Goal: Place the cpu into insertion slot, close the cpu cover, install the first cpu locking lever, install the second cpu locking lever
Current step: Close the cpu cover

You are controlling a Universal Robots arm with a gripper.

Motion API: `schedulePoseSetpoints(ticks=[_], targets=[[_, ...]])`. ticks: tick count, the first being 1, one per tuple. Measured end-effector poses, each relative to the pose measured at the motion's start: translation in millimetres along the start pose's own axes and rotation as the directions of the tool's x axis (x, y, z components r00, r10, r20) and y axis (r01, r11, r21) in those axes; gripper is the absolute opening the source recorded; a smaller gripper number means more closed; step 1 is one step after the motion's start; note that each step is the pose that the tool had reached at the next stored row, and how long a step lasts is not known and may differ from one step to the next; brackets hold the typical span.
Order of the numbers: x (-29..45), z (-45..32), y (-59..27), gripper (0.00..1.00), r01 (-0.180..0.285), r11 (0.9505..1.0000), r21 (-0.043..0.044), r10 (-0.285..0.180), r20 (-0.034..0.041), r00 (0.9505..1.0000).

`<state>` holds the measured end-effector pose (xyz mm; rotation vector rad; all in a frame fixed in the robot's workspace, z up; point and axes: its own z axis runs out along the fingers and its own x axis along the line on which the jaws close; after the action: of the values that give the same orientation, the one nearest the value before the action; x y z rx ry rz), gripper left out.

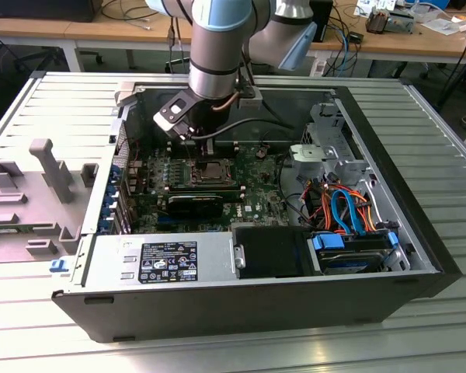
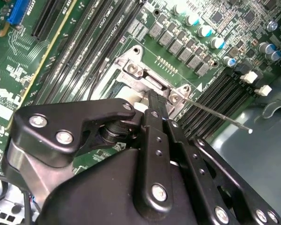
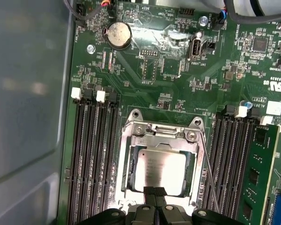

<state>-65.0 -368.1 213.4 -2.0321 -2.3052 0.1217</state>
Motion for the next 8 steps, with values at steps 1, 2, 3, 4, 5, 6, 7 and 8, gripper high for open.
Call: schedulePoseSetpoints(ticks=[1,2,3,4,5,6,7,8], targets=[[-0.1,-0.6,1.3,0.11,0.000,1.0000,0.0002,0.000,-0.0002,1.0000],[-0.3,-2.8,2.1,0.11,0.000,1.0000,0.0004,0.000,-0.0001,1.0000],[-0.3,-5.1,2.3,0.11,0.000,1.0000,0.0004,0.000,-0.0002,1.0000],[-0.4,-7.3,2.3,0.11,0.000,1.0000,0.0005,0.000,-0.0001,1.0000],[-0.4,-12.3,2.2,0.11,0.000,1.0000,0.0006,0.000,-0.0002,1.0000],[-0.5,-18.4,2.0,0.11,0.000,1.0000,0.0008,0.000,-0.0002,1.0000],[-0.5,-22.1,1.9,0.11,0.000,1.0000,0.0009,0.000,-0.0003,1.0000],[-0.5,-24.7,1.7,0.11,0.000,1.0000,0.0010,0.000,-0.0003,1.0000]])
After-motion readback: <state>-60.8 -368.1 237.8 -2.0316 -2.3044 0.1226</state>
